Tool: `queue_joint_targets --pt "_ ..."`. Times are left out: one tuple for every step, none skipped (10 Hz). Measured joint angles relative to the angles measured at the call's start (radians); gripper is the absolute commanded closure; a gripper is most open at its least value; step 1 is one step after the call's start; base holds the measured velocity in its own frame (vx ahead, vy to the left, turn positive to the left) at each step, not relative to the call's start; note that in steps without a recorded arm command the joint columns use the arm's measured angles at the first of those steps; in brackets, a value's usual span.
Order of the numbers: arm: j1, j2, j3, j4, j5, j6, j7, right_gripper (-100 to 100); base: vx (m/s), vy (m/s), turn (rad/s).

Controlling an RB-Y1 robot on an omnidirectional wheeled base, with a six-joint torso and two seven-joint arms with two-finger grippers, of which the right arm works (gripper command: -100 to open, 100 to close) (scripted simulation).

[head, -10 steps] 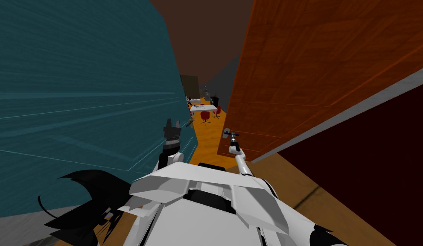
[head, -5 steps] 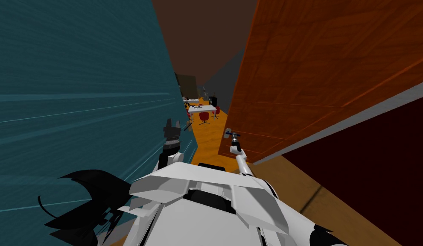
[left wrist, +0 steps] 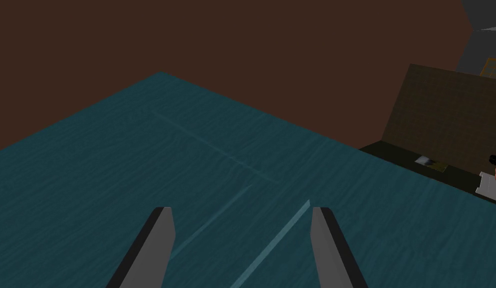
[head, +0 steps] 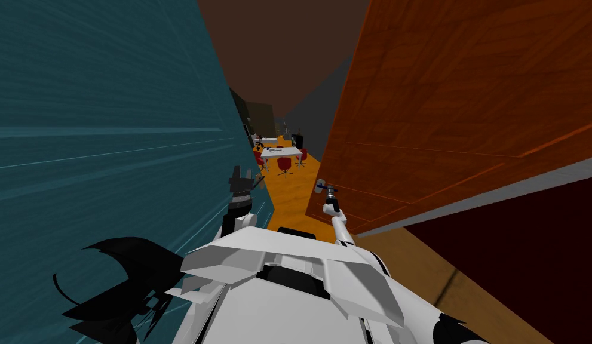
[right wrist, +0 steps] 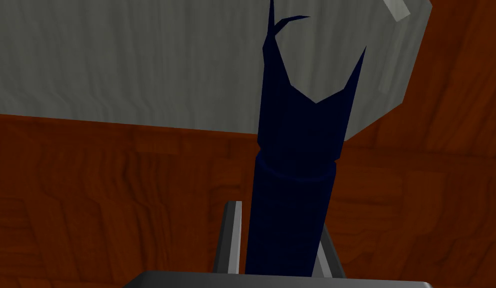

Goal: Push the door open

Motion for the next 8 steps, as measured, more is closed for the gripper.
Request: queue_joint_targets --pt "-0.026 -0.004 -0.014 0.026 -0.008 -0.009 0.014 100 0.154 -0.027 -0.081" --pt "-0.026 -0.004 -0.025 0.012 -0.016 -0.002 0.031 100 0.142 -0.027 -0.027" --pt "-0.03 0.0 -0.035 0.013 -0.022 -0.004 0.047 100 0.149 0.004 -0.021" --pt "-0.038 -0.002 -0.042 0.032 -0.032 -0.016 0.059 100 0.136 0.007 -0.041" --pt "-0.034 0.009 -0.055 0.018 -0.038 -0.012 0.079 100 0.106 0.002 -0.071" --pt "-0.042 0.01 -0.062 0.028 -0.045 -0.014 0.091 100 0.093 0.008 -0.095" --pt "-0.044 0.01 -0.07 0.034 -0.051 -0.022 0.101 100 0.084 0.01 0.008" --pt "-0.026 0.018 -0.076 -0.005 -0.055 -0.004 0.114 100 0.053 0.005 0.016"
